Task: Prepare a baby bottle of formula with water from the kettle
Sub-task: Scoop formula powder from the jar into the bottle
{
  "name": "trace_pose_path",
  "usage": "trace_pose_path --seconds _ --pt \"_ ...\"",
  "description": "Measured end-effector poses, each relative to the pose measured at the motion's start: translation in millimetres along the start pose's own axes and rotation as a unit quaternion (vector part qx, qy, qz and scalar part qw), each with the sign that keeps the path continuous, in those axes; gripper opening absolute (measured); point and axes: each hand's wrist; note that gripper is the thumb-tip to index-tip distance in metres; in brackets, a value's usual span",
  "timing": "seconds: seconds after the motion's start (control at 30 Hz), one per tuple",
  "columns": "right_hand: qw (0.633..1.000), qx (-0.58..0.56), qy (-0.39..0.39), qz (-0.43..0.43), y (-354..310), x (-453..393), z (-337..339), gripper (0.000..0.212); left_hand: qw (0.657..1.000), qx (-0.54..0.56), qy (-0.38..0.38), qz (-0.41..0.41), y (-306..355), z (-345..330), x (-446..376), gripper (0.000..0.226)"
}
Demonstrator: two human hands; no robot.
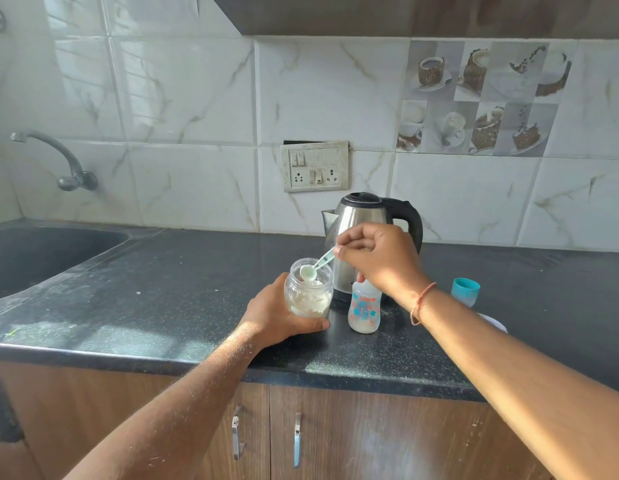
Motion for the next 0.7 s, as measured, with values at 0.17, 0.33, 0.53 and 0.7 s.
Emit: trace_pose_path --seconds 0.17,0.33,0.53,0.7 --pt "0.966 0.221 -0.057 0.120 -8.1 3.8 -13.2 0.006 1.000 -0.005 -0.001 -0.011 3.7 -0.6 2.0 0.110" --pt "0.946 0.278 -0.110 0.125 -13.0 3.2 -10.5 0.010 1.000 -0.010 -0.002 -0.013 7.3 -0.5 3.5 0.111" --pt "0.955 0.240 -0.134 0.107 -10.5 3.5 -12.5 0.013 1.000 0.000 -0.003 -0.009 9.6 -0.3 5.6 0.110" --pt "0.970 0.175 -0.151 0.072 -10.7 3.0 -13.2 0.014 1.000 0.008 0.002 -0.009 10.5 -0.3 6.8 0.108"
Point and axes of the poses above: each hand's wrist, its own x-axis away from the middle knuckle, its own z-axis out of the back of the hand, y = z × x, and after that the axes turned 14 degrees about x, right-handed
